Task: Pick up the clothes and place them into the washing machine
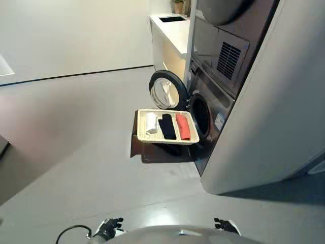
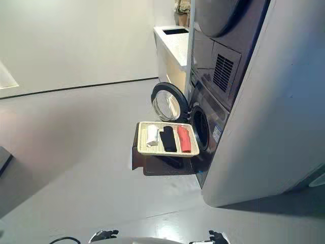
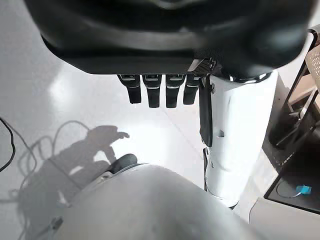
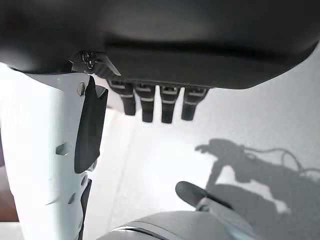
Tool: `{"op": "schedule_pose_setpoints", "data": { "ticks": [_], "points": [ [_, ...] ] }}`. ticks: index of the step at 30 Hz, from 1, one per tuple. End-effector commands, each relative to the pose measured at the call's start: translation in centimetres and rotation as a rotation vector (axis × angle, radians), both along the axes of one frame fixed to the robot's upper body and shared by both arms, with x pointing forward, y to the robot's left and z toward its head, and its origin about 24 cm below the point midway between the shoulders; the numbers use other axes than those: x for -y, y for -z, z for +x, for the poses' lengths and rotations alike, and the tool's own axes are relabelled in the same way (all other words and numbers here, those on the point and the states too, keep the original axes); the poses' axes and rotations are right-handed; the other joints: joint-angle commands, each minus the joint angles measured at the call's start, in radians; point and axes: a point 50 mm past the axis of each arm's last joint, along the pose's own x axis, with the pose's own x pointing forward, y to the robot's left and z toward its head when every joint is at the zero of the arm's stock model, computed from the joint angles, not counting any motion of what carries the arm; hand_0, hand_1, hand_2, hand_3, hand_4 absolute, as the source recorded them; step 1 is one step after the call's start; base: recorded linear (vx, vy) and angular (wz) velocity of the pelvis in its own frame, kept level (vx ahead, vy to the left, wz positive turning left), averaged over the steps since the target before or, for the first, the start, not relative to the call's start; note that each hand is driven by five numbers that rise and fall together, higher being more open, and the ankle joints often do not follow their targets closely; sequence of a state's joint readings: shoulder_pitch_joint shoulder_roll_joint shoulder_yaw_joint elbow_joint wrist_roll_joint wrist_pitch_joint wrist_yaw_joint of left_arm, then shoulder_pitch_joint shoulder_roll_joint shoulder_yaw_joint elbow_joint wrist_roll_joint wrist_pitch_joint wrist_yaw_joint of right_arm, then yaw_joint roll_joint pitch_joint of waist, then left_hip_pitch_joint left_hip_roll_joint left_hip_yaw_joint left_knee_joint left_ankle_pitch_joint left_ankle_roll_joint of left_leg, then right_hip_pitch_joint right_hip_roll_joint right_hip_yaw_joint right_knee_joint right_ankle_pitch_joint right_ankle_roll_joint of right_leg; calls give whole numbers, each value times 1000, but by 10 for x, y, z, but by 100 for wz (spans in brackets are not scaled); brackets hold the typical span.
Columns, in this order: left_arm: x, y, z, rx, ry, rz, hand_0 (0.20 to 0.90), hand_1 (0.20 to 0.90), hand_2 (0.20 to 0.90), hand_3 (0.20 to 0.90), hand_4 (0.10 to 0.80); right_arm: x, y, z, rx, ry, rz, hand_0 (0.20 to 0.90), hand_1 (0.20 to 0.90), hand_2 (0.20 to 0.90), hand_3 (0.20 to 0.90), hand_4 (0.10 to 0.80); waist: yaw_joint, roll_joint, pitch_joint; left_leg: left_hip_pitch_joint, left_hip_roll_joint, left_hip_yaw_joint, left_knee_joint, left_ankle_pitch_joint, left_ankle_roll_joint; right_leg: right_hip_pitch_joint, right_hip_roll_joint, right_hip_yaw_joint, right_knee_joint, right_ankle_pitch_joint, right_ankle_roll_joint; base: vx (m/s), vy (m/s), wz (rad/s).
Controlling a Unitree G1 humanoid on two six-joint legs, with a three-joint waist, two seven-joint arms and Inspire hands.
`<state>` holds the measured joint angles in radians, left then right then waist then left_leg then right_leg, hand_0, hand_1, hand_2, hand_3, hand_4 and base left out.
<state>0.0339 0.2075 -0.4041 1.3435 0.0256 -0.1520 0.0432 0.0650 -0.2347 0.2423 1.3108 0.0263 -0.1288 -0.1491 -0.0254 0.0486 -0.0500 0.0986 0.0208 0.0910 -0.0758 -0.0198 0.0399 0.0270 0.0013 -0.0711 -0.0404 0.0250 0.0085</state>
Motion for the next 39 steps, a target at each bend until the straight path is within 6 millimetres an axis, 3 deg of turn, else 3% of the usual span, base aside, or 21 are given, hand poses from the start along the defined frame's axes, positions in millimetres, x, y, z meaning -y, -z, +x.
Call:
{"op": "schedule_pose_setpoints", "data": {
  "ticks": [1,26,32,39],
  "points": [
    [0,-3,21,56,-40,-1,900,900,900,900,800,3,-1,6,1,2,-7,900,900,900,900,800,-14,-54,-24,-36,19,-12,-11,-8,-87,16,-92,29,-47,10,106,0,0,0],
    [1,-4,25,66,-82,-22,900,900,900,900,800,1,-1,13,8,-12,-2,900,900,900,900,800,-9,-63,-6,-54,0,-15,-11,-15,-70,0,-108,29,-46,12,113,1,3,0],
    [0,-5,32,89,-84,-26,900,900,900,900,800,1,-3,21,23,-24,1,900,900,900,900,800,-1,-68,8,-73,-19,-17,-5,-20,-48,-24,-123,43,-28,13,116,8,43,-1],
    [-4,-11,53,149,-69,-13,900,900,900,900,800,2,-6,37,82,2,10,900,900,900,900,800,6,-78,40,-136,-62,-44,125,-99,6,-100,-148,68,158,-41,117,68,88,-3]
  ]
}}
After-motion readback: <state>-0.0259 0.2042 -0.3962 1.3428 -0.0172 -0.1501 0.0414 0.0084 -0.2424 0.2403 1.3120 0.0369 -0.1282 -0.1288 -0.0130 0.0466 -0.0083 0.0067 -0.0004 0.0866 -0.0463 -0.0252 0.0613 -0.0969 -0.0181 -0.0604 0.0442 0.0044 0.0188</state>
